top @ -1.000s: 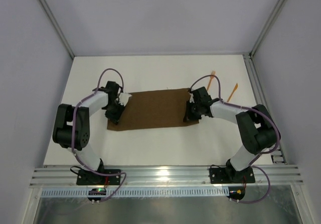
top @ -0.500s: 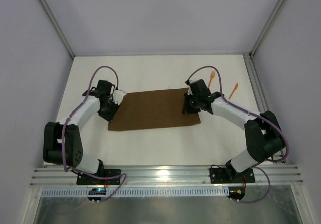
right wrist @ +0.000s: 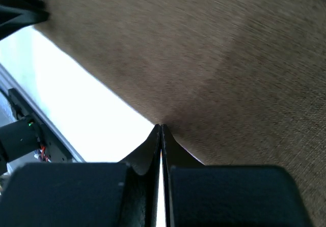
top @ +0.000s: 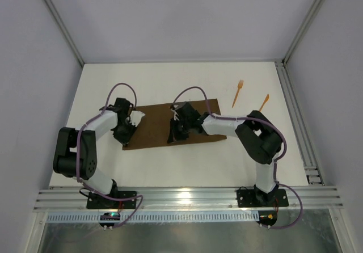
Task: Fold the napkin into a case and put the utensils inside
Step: Smooth out the rectangle-folded napkin at the center of the board.
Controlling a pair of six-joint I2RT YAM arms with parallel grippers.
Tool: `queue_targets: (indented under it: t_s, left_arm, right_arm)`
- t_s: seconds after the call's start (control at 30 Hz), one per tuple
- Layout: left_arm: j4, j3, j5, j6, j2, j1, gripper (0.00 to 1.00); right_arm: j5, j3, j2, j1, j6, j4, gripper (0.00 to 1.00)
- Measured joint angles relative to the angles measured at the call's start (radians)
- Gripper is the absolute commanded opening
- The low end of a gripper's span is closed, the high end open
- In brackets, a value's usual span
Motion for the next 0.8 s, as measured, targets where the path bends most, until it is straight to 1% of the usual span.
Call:
queue_targets:
  t_s: [0.13,0.3,0.4,0.6,0.8]
  left_arm:
    - [0.016,-0.012,-0.011,-0.004,-0.01,-0.001,0.17]
    - [0.028,-0.019,-0.015,-0.005,-0.018,0.008,0.16]
    - [0.039,-0.02,-0.014,-0.001,-0.019,0.029,0.16]
    - [0.063,-0.026,-0.022,0.014,-0.026,0.053,0.16]
    - [0.085,-0.037,-0.041,0.015,-0.032,0.055,0.16]
  right_arm:
    - [-0.008,-0.053,0.028,-0.032,0.052,0.035,0.03]
    - [-0.039,-0.141,-0.004,-0.095,0.109,0.113,0.03]
    - [-0.036,-0.215,-0.058,-0.133,0.117,0.13,0.03]
    - [-0.032,-0.347,-0.172,-0.246,0.109,0.129,0.03]
    - [-0.024,-0.454,-0.28,-0.402,0.072,0.105,0.03]
